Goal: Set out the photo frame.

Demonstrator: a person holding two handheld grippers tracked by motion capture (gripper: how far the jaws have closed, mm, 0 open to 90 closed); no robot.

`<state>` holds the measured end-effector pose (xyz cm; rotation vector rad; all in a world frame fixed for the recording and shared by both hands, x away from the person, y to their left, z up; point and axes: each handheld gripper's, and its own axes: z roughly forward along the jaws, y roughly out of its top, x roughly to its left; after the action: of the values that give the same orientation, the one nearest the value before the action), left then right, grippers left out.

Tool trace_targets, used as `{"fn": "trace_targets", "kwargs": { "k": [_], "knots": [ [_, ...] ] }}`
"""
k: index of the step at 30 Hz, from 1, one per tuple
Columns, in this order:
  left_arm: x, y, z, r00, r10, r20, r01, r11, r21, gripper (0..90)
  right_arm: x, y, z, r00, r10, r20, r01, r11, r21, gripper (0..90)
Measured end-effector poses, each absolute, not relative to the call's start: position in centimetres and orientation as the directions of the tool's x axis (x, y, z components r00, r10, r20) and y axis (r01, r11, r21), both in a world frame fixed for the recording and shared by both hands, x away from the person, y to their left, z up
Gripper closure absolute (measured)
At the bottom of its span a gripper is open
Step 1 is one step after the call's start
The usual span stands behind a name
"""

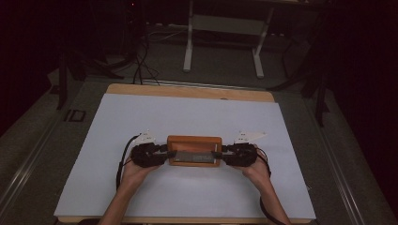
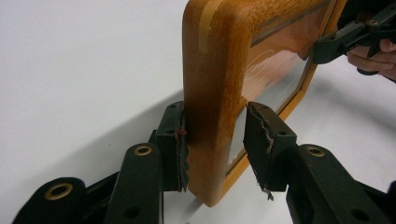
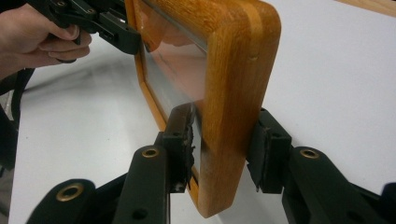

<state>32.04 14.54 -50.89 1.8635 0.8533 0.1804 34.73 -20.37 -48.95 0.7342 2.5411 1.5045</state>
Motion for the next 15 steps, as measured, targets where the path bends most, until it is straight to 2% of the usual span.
{"fn": "trace_targets", "kwargs": {
  "k": [15],
  "knots": [
    [32.48,14.70,-51.33,0.721,0.624,-0.303,0.509,-0.179,0.842,61.0,35.31,-20.64,-49.69,-0.859,0.454,0.237,0.423,0.367,0.828,63.6]
  ]
}}
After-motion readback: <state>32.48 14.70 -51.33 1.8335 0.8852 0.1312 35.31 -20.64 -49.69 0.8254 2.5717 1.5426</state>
